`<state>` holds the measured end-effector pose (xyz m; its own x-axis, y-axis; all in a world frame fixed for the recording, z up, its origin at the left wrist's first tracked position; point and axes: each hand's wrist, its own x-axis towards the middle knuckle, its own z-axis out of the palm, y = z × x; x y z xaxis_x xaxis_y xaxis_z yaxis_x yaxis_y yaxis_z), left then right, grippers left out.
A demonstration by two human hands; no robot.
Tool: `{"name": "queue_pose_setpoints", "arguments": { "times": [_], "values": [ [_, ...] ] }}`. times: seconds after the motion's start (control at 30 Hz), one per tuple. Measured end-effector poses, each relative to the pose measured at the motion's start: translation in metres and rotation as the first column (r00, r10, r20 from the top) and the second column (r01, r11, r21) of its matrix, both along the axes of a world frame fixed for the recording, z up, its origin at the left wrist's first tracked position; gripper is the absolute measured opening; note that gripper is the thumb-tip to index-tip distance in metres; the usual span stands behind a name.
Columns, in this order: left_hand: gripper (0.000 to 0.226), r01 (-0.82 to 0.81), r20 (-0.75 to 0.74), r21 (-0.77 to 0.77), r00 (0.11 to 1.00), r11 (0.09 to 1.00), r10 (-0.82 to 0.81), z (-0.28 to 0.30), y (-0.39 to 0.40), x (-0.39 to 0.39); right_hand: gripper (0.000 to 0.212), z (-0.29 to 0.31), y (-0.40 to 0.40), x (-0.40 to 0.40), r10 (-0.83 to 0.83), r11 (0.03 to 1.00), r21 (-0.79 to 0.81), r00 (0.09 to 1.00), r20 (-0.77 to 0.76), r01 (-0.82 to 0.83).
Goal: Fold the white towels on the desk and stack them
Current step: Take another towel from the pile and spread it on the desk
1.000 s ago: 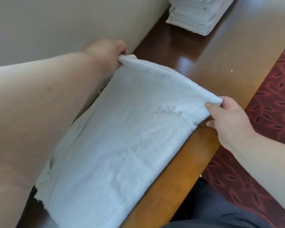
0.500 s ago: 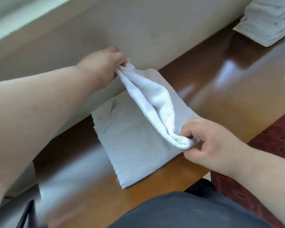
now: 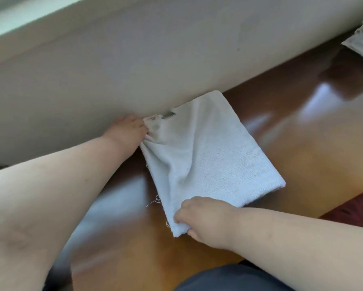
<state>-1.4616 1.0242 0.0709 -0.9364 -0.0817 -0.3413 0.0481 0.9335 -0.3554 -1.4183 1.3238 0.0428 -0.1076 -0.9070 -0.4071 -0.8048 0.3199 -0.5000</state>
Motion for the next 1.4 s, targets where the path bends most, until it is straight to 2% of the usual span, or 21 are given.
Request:
{"name": "queue_pose_setpoints", "arguments": {
  "times": [0.07,0.13,0.2,0.27,0.33,0.4,0.57,0.67,0.7,0.77,0.83,1.0,1.07,1.13,1.17,1.2,1.23,1.27,1.3,1.33,1.4],
  "values": [
    [0.035,-0.141,0.074,0.053,0.988,0.989,0.137,-0.015,0.002,0.001,0.044,-0.01,0.0,0.004,0.086,0.994,0.068,0.996,-0.037,-0.084],
    [0.035,-0.331,-0.022,0.259,0.937,0.907,0.348,-0.024,0.007,0.001,0.045,-0.014,0.004,0.006,0.141,0.989,0.052,0.987,-0.074,-0.138],
    [0.029,-0.512,-0.119,0.559,0.729,0.652,0.674,-0.031,0.02,0.003,0.042,-0.015,0.009,0.007,0.147,0.989,0.023,0.987,-0.071,-0.146],
    [0.048,-0.64,0.068,0.717,0.46,0.277,0.885,-0.04,0.037,0.002,0.043,-0.014,0.013,0.005,0.099,0.995,0.002,0.992,-0.082,-0.099],
    [0.072,-0.713,0.263,0.698,0.341,0.066,0.902,-0.052,0.046,0.001,0.05,-0.013,0.015,-0.001,0.039,0.999,0.026,0.995,-0.091,-0.037],
    [0.071,-0.653,0.233,0.756,0.338,0.049,0.912,-0.061,0.046,-0.001,0.058,-0.013,0.015,-0.004,0.047,0.995,0.095,0.994,-0.098,-0.038],
    [0.019,-0.325,-0.001,0.939,0.318,0.11,0.948,-0.07,0.034,0.005,0.078,-0.013,0.006,-0.012,0.134,0.975,0.19,0.988,-0.074,-0.118],
    [0.023,-0.404,0.022,0.909,0.282,0.098,0.959,-0.077,0.03,0.01,0.083,-0.013,0.005,-0.019,0.13,0.97,0.208,0.991,0.005,-0.129],
    [0.029,-0.438,0.052,0.894,0.302,0.09,0.952,-0.08,0.027,0.01,0.085,-0.014,0.006,-0.021,0.116,0.969,0.214,0.992,0.04,-0.122],
    [0.029,-0.474,0.042,0.861,0.43,0.186,0.902,-0.084,0.021,0.01,0.089,-0.015,0.008,-0.023,0.083,0.968,0.228,0.992,0.098,-0.104],
    [0.024,-0.428,-0.029,0.868,0.46,0.251,0.887,-0.082,0.01,0.008,0.09,-0.015,0.008,-0.024,0.046,0.967,0.241,0.99,0.136,-0.078],
    [0.007,-0.377,-0.159,0.878,0.352,0.295,0.922,-0.077,-0.005,0.006,0.089,-0.009,-0.001,-0.031,-0.012,0.949,0.309,0.978,0.208,-0.054],
    [0.011,-0.418,-0.089,0.893,0.202,0.168,0.975,-0.076,0.0,0.0,0.087,-0.006,-0.003,-0.033,-0.019,0.942,0.329,0.971,0.237,-0.062],
    [0.023,-0.319,0.005,0.948,-0.002,-0.005,1.0,-0.071,0.019,-0.007,0.083,-0.002,-0.002,-0.035,-0.058,0.942,0.334,0.959,0.278,-0.04],
    [0.032,-0.248,-0.03,0.968,-0.02,0.024,0.999,-0.067,0.036,-0.008,0.08,0.0,0.0,-0.036,-0.083,0.942,0.334,0.95,0.301,-0.024],
    [0.039,-0.182,-0.147,0.971,0.07,0.157,0.987,-0.064,0.057,-0.006,0.077,0.002,0.002,-0.036,-0.104,0.943,0.332,0.941,0.321,-0.009],
    [0.043,-0.107,-0.301,0.934,0.279,0.341,0.912,-0.063,0.079,-0.003,0.074,0.003,0.004,-0.036,-0.117,0.945,0.327,0.934,0.337,0.001],
    [0.044,-0.038,-0.403,0.863,0.548,0.503,0.733,-0.068,0.099,0.0,0.072,0.004,0.005,-0.036,-0.119,0.948,0.318,0.931,0.344,0.004],
    [0.046,0.0,-0.418,0.771,0.754,0.637,0.507,-0.075,0.109,0.005,0.071,0.004,0.007,-0.037,-0.112,0.95,0.311,0.933,0.343,0.0],
    [0.053,-0.037,-0.342,0.674,0.87,0.738,0.356,-0.083,0.108,0.007,0.07,0.004,0.008,-0.036,-0.098,0.95,0.313,0.936,0.338,-0.014],
    [0.068,-0.321,-0.108,0.509,0.896,0.799,0.43,-0.094,0.081,0.012,0.069,0.004,0.01,-0.035,-0.079,0.938,0.343,0.937,0.34,-0.045]
  ]
}}
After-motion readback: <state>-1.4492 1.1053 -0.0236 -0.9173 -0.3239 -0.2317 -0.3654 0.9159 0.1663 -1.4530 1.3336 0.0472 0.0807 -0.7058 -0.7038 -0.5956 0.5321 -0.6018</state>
